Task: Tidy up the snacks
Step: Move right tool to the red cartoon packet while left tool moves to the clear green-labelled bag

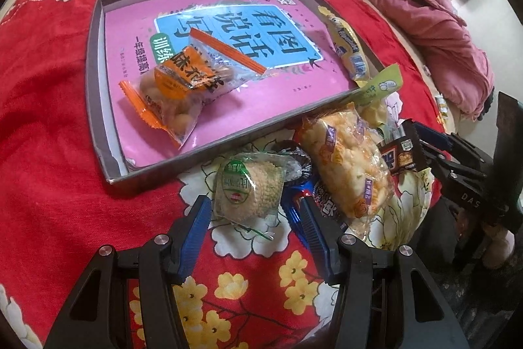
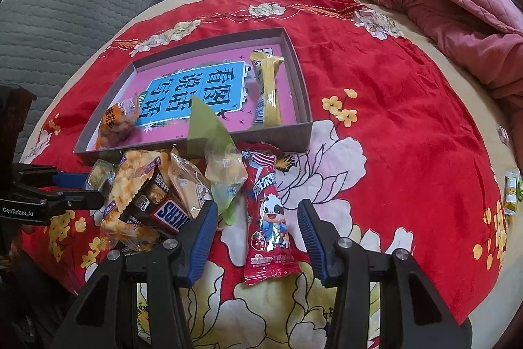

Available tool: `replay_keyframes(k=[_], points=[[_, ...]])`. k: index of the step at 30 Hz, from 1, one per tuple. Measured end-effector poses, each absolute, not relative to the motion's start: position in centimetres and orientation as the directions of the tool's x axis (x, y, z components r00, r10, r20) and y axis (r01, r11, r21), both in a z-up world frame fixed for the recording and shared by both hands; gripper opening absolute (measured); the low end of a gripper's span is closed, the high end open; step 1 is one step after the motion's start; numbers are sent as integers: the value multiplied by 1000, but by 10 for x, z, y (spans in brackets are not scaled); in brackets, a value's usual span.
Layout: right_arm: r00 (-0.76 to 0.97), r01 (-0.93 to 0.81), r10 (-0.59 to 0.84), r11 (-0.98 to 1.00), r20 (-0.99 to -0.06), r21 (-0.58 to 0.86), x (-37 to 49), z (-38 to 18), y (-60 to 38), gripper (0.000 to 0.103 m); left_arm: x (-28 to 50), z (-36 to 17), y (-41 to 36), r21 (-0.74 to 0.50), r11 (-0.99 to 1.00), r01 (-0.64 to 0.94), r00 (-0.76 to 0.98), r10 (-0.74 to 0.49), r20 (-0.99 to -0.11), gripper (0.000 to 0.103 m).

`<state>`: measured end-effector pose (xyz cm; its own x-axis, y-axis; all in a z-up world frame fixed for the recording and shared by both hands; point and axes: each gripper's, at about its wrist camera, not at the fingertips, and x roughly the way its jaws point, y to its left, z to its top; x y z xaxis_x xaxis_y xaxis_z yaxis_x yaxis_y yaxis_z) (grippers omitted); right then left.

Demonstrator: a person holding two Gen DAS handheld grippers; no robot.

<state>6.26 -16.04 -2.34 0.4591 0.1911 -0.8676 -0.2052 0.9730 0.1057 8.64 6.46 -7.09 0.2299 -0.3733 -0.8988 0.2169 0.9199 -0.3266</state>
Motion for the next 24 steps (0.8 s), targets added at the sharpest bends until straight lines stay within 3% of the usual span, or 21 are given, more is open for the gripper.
replay_keyframes(k=[19,24], points=[[423,-215,153,974,-893,65,66,-43,-161,50,91,-79,61,-302,934,193,251,-344,-904,58],[436,-251,140,968,-889,29,69,-48,-156,40,91,-80,61,-304,934,189,253,-345,-904,58]])
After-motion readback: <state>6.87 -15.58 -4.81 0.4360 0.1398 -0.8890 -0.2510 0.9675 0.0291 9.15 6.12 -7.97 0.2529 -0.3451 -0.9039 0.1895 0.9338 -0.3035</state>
